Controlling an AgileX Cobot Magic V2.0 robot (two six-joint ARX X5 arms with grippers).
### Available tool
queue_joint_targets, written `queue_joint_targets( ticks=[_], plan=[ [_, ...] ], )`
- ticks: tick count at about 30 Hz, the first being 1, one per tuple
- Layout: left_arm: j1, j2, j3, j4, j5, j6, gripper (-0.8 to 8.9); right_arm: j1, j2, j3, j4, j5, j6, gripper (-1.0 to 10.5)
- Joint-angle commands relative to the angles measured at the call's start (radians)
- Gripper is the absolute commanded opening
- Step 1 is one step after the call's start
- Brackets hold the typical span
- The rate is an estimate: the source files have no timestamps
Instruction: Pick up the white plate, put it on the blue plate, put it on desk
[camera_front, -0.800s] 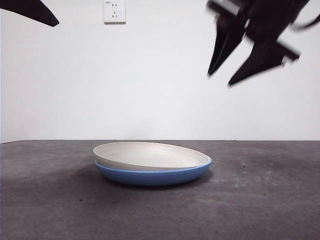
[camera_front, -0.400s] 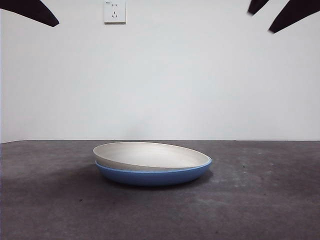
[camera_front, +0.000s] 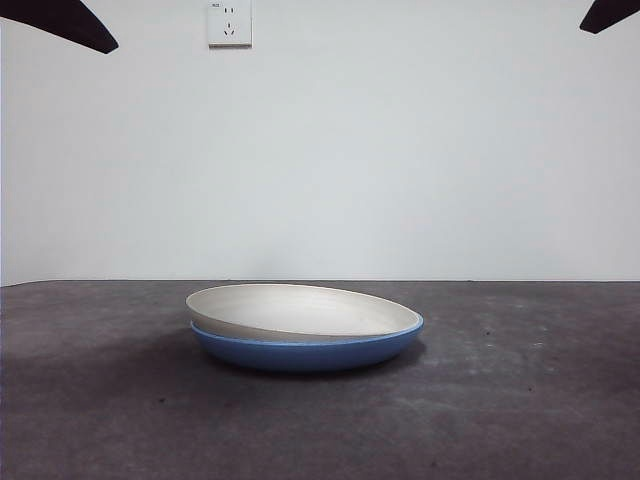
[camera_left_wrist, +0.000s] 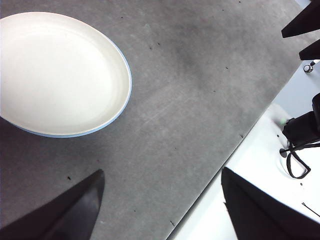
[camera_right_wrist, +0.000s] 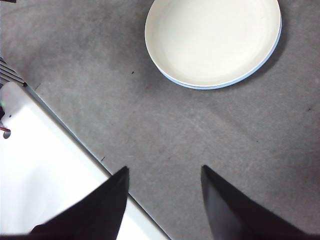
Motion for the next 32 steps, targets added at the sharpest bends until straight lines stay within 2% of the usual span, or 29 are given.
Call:
queue_joint_targets(
  ticks=[1, 8, 10, 13, 32],
  plan=[
    [-0.006, 0.005, 0.01, 0.01, 0.003, -0.003, 3.72, 0.007, 0.008, 0.017, 0.005, -0.003, -0.015, 2.3],
    [-0.006, 0.005, 0.01, 0.01, 0.003, -0.003, 3.53, 0.007, 0.008, 0.017, 0.005, -0.003, -0.022, 2.3],
    [-0.006, 0.005, 0.01, 0.01, 0.003, -0.003, 2.31, 0.007, 0.008, 0.017, 0.004, -0.003, -0.023, 1.9],
    [-0.006, 0.005, 0.01, 0.01, 0.003, -0.003, 0.02, 0.007, 0.008, 0.017, 0.004, -0.003, -0.024, 0.2],
    [-0.006, 0.005, 0.01, 0.011, 0.003, -0.003, 0.09, 0.007, 0.007, 0.017, 0.057, 0.001, -0.029, 0.1]
  ],
)
